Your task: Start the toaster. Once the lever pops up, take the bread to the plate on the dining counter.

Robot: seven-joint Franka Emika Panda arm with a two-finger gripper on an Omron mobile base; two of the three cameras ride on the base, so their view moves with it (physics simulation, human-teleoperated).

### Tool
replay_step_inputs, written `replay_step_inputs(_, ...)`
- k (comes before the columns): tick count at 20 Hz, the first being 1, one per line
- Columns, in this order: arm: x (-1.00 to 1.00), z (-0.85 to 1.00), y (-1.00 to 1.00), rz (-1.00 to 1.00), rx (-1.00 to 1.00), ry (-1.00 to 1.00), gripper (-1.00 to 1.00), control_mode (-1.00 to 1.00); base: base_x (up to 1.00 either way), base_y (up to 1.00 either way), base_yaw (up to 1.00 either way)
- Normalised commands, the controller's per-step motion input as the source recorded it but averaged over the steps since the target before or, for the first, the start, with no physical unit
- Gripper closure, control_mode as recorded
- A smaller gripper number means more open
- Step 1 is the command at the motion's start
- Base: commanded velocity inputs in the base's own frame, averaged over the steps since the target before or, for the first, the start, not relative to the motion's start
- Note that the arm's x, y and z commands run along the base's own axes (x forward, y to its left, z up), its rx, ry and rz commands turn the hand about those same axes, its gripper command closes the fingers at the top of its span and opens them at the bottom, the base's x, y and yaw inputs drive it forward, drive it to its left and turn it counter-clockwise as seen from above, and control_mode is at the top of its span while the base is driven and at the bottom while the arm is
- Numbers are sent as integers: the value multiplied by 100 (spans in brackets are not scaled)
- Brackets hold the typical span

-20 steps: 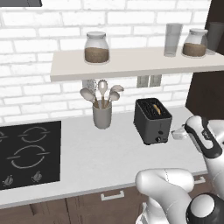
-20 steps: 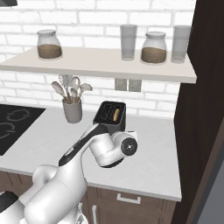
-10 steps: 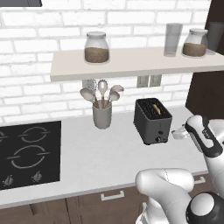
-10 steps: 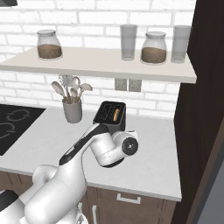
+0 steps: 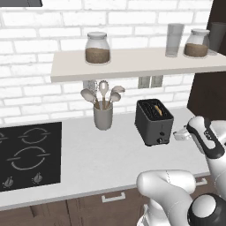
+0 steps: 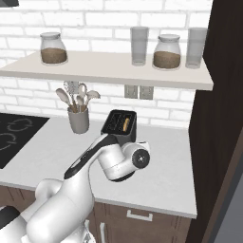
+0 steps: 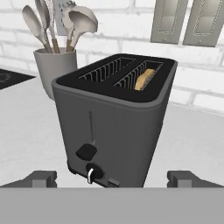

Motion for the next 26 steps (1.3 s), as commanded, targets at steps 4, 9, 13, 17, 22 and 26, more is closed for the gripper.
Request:
replay_step_inputs(4,0,0,0,0,0,0,-100,-100,0,0,0)
replay_step_inputs(9,0,0,0,0,0,0,-100,-100,0,0,0)
replay_step_inputs(13,0,0,0,0,0,0,-100,-100,0,0,0)
replay_step_inputs(17,0,0,0,0,0,0,-100,-100,0,0,0)
replay_step_inputs(22,0,0,0,0,0,0,-100,-100,0,0,0)
replay_step_inputs(26,0,0,0,0,0,0,-100,-100,0,0,0)
